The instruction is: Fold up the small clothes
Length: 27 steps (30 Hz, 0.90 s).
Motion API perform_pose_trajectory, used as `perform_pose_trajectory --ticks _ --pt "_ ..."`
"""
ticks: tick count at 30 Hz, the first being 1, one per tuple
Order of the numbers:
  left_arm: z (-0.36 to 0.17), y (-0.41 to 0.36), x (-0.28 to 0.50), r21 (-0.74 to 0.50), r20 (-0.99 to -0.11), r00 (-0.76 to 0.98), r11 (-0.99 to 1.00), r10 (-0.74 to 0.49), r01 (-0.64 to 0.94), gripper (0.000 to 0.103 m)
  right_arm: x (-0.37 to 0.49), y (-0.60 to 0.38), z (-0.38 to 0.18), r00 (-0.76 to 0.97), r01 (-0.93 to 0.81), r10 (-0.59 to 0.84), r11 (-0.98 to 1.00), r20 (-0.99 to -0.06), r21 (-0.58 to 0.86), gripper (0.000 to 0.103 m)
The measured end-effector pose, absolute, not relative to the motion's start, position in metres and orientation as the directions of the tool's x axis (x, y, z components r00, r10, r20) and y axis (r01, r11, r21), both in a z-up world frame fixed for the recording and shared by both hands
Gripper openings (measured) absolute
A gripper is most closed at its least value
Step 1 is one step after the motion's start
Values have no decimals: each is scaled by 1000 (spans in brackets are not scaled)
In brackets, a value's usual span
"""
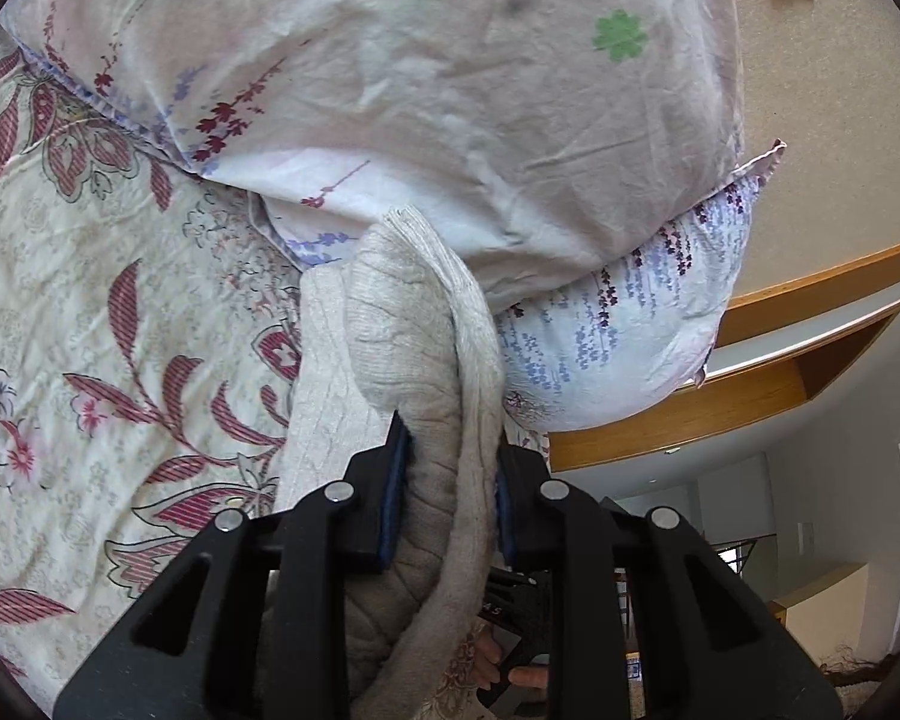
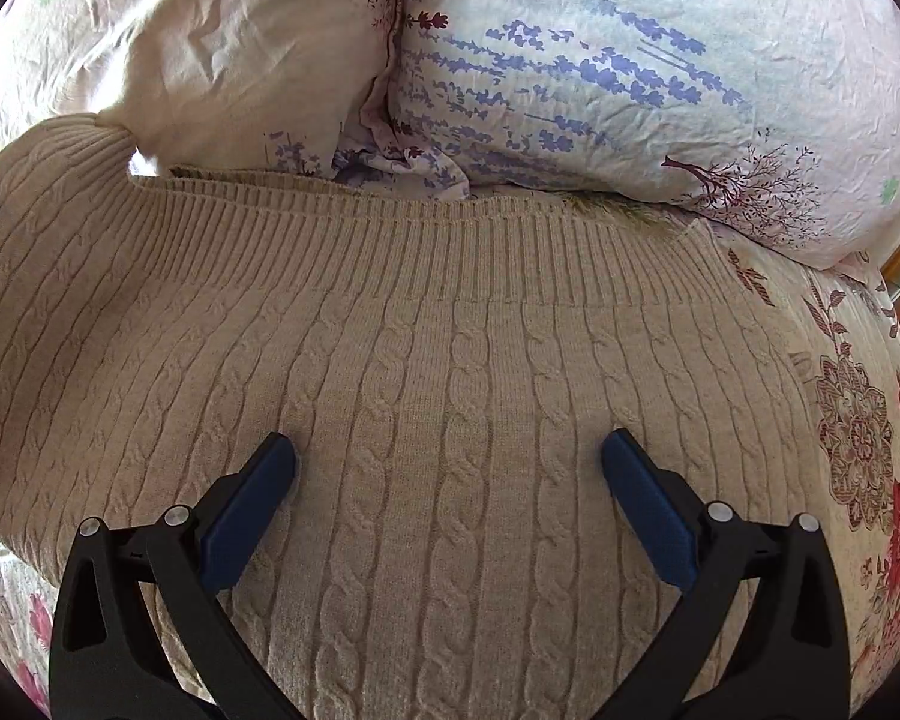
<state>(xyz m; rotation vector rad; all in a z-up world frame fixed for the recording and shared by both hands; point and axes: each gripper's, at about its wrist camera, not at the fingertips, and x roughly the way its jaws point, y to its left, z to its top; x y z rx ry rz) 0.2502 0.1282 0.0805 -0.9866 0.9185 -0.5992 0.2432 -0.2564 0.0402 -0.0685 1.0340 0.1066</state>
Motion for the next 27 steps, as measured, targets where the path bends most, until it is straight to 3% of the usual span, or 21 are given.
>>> perform_pose_trajectory --ticks 2,5,11,14,16,21,25,27 --pt "84 122 251 -904 -349 499 425 -793 44 22 244 -257 40 507 -122 57 993 -860 -6 102" --pt "87 110 253 -914 -316 493 399 -811 71 10 245 -256 40 507 -122 57 992 -860 -7 102" --pt "76 93 260 -823 -502 463 568 -730 2 9 243 -257 40 505 -124 59 992 -861 -4 102" --pt "72 96 256 -757 -587 443 653 -678 -4 19 240 -256 40 505 -125 61 992 -861 -3 102" --pt "73 98 254 -721 -627 418 693 -658 9 39 240 -256 41 506 -125 61 992 -860 -3 102" --pt "97 82 246 -600 -699 366 782 -614 167 65 241 -256 41 507 -131 66 991 -859 -2 102" --pt "112 56 242 -457 -770 344 841 -537 290 73 244 -258 41 507 -132 67 991 -860 0 102" --pt "109 37 244 -322 -842 322 883 -432 342 73 242 -257 40 507 -133 68 991 -859 0 102"
